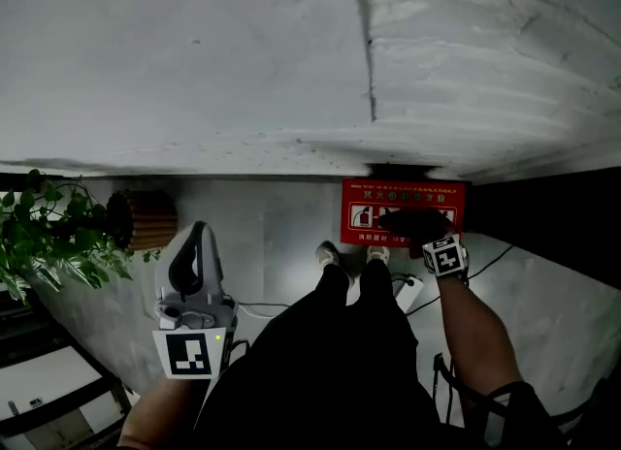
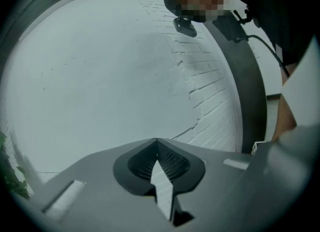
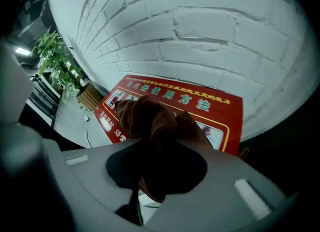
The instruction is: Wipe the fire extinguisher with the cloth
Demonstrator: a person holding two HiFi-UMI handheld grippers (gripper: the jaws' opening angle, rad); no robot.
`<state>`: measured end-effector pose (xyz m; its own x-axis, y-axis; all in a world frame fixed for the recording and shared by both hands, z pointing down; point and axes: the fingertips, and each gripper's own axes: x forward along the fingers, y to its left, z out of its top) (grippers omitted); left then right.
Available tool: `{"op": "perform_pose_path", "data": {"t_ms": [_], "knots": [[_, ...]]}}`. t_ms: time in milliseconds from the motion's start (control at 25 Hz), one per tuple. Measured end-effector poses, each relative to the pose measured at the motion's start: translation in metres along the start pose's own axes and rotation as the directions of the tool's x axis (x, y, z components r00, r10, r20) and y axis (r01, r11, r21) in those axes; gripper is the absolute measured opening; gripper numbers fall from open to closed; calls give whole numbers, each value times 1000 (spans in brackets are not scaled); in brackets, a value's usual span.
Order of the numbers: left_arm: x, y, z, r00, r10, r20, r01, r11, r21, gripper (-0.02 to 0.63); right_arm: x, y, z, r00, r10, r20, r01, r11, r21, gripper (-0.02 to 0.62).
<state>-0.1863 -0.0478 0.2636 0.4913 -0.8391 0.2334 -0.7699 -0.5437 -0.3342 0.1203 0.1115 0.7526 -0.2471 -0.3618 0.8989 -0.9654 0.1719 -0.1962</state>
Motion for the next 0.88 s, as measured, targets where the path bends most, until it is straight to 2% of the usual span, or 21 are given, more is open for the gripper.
{"op": "perform_pose_path", "data": {"t_ms": [200, 320, 560, 720, 800, 880], "knots": [[7, -31, 11, 996, -78, 30, 78, 997, 19, 0, -19, -42, -23, 998, -61, -7, 61, 998, 30, 63], [10, -36, 14, 995, -95, 29, 94, 995, 33, 0, -29, -59, -35, 997, -80, -20, 81, 995, 54, 63], [11, -34, 17, 996, -77, 37, 76, 997, 25, 0, -36, -72, -41, 994, -102, -38, 103, 994, 27, 63], [4, -26, 7, 999, -49, 18, 49, 999, 12, 0, -34, -73, -40, 992, -120, -44, 123, 991, 60, 63], [0, -20, 2, 999, -33, 11, 33, 999, 8, 0, -34, -65, -31, 994, -111, -15, 112, 992, 57, 64], [-4, -15, -1, 1000, -19, 7, 19, 1000, 7, 0, -32, -42, -13, 997, -67, 36, 67, 998, 2, 64]]}}
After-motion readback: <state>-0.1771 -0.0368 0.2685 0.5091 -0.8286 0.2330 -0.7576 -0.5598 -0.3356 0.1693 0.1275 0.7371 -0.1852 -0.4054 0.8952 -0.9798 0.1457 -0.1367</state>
